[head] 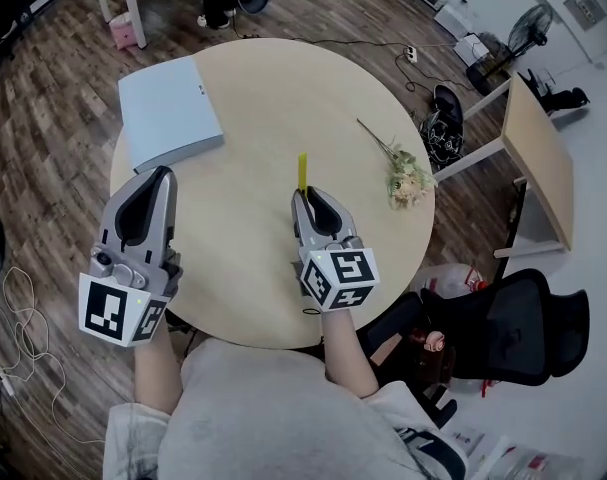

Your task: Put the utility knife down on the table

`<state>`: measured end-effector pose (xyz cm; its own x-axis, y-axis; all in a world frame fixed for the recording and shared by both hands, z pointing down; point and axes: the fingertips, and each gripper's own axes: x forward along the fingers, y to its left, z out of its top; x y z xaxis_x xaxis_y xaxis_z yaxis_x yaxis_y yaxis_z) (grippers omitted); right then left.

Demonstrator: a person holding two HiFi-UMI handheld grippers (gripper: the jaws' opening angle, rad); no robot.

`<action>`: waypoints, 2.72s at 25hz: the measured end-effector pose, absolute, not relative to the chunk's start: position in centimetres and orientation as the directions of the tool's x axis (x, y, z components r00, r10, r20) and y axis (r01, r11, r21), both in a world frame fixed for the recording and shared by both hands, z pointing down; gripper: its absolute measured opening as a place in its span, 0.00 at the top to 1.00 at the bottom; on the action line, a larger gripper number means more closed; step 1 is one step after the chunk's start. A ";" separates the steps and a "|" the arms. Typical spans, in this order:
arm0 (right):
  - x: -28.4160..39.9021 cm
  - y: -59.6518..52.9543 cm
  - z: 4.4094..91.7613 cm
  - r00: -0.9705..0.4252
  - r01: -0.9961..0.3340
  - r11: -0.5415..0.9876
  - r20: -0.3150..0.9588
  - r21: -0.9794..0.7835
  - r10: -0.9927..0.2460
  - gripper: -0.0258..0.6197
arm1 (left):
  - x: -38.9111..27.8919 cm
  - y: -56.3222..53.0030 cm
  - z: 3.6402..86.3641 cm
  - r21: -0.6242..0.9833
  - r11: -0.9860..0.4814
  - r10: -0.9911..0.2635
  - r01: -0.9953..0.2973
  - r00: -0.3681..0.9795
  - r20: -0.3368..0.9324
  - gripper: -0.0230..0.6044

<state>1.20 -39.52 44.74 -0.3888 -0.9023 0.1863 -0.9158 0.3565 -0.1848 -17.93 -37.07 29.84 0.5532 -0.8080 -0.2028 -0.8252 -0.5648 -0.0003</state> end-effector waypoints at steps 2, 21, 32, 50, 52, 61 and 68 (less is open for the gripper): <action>1.0 -39.7 46.1 -0.386 -0.919 0.351 0.225 -0.182 -0.895 0.85 | -18.2 -37.3 30.0 0.005 -0.563 -0.811 -0.826 0.551 -0.197 0.95; -0.9 -38.5 57.3 -0.361 -0.932 0.321 0.494 -0.167 -0.791 0.85 | -21.2 -37.4 31.9 0.052 -0.539 -0.834 -0.840 0.524 -0.174 0.95; -0.7 -37.3 62.3 -0.331 -0.943 0.277 0.607 -0.184 -0.723 0.85 | -22.1 -37.3 32.2 0.059 -0.541 -0.833 -0.839 0.526 -0.171 0.95; 0.0 -35.1 68.2 -0.272 -0.961 0.204 0.750 -0.184 -0.603 0.84 | -23.0 -37.9 32.7 0.072 -0.549 -0.830 -0.832 0.534 -0.162 0.95; 0.0 -34.9 68.7 -0.267 -0.963 0.196 0.759 -0.186 -0.594 0.84 | -23.4 -38.0 33.0 0.078 -0.544 -0.834 -0.835 0.528 -0.161 0.95; 0.1 -34.2 69.4 -0.242 -0.969 0.184 0.787 -0.165 -0.567 0.84 | -24.3 -37.5 33.3 0.086 -0.532 -0.842 -0.843 0.515 -0.160 0.95; 0.4 -34.0 69.3 -0.232 -0.971 0.187 0.790 -0.150 -0.568 0.84 | -24.3 -37.2 33.2 0.089 -0.528 -0.844 -0.844 0.511 -0.163 0.95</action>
<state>0.35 -34.04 69.30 -0.2319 -0.5679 0.7898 -0.9707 0.1872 -0.1504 -24.34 -37.21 33.23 0.5107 -0.8443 -0.1627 -0.8445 -0.5280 0.0895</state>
